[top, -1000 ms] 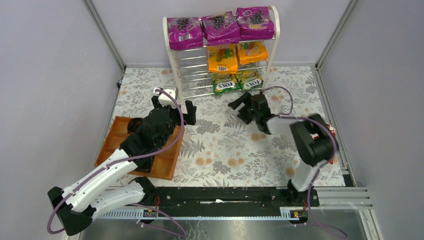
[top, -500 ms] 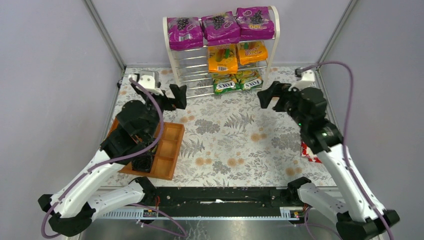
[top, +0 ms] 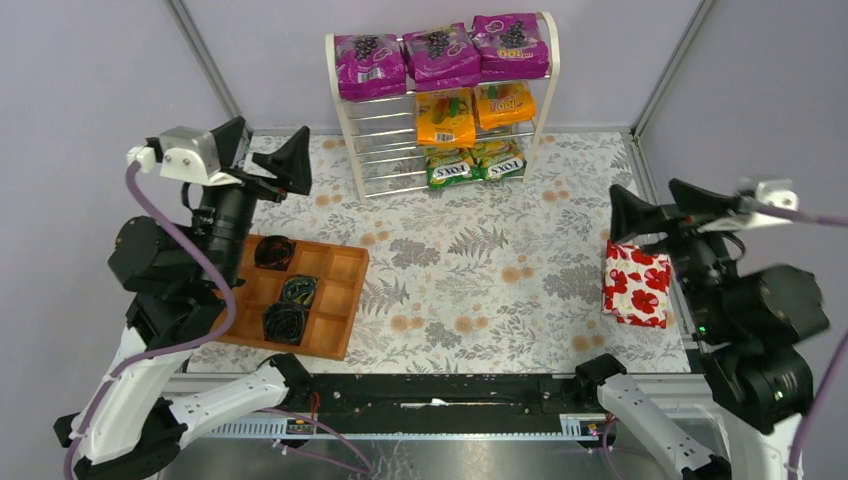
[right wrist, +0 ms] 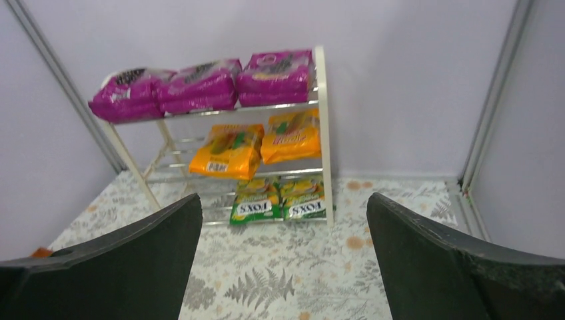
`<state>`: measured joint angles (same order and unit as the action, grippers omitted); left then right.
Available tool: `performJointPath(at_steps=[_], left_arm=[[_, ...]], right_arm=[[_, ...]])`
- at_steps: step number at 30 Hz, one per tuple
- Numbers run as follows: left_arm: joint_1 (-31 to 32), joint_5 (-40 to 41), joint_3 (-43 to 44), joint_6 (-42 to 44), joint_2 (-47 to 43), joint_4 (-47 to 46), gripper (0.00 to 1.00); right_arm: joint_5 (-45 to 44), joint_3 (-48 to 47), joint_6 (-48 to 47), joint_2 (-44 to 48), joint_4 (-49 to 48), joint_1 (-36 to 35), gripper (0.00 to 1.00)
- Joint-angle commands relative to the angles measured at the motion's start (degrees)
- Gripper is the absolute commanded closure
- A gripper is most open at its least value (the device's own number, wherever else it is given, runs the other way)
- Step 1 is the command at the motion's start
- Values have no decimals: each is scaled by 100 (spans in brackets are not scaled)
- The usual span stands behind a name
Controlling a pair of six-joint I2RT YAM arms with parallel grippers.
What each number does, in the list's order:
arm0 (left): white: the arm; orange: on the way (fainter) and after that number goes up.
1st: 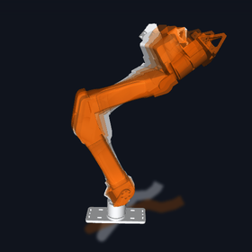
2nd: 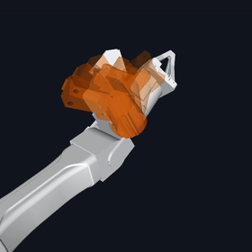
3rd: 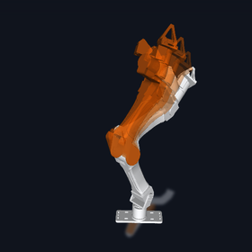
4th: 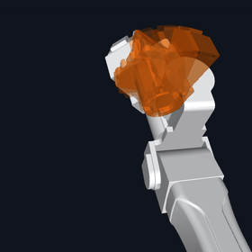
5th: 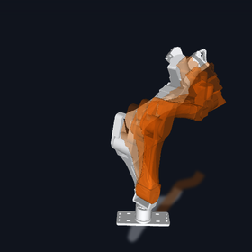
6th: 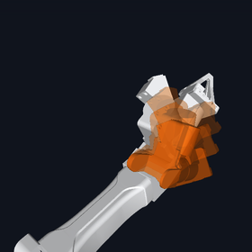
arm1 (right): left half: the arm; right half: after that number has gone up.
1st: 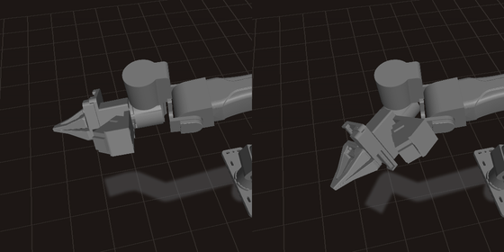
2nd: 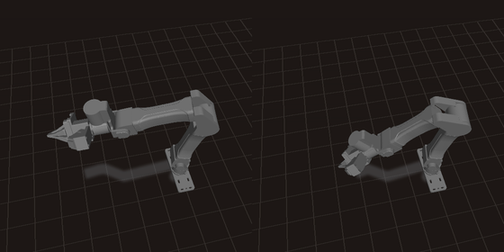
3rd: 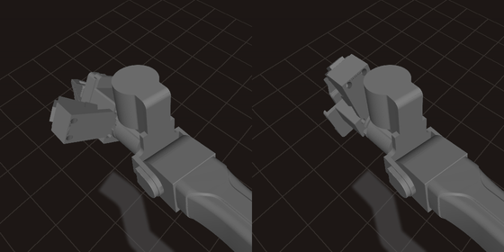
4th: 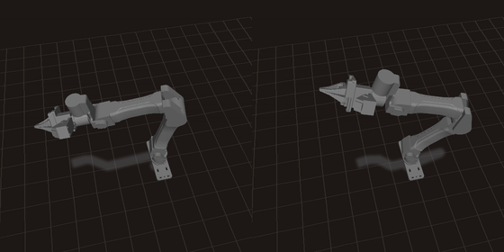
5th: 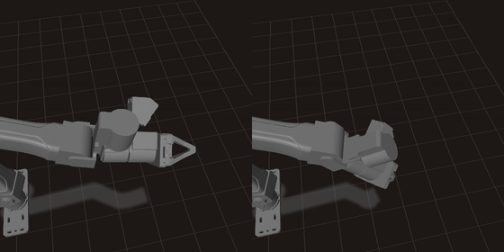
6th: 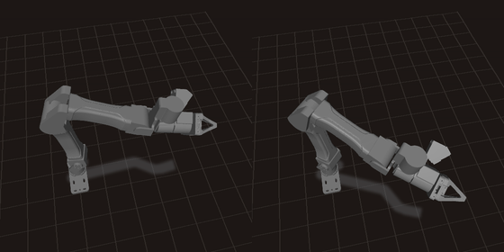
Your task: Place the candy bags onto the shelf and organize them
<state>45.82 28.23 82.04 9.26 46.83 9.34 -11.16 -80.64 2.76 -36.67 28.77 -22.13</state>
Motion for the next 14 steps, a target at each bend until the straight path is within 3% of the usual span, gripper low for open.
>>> performJointPath(at_steps=[1,14], left_arm=[[14,253,196,564,-72,-227,1],[10,527,139,837,-147,-369,1]], right_arm=[[-482,-65,-255,208,-213,-18,0],[-1100,171,23,46,-438,-19,0]])
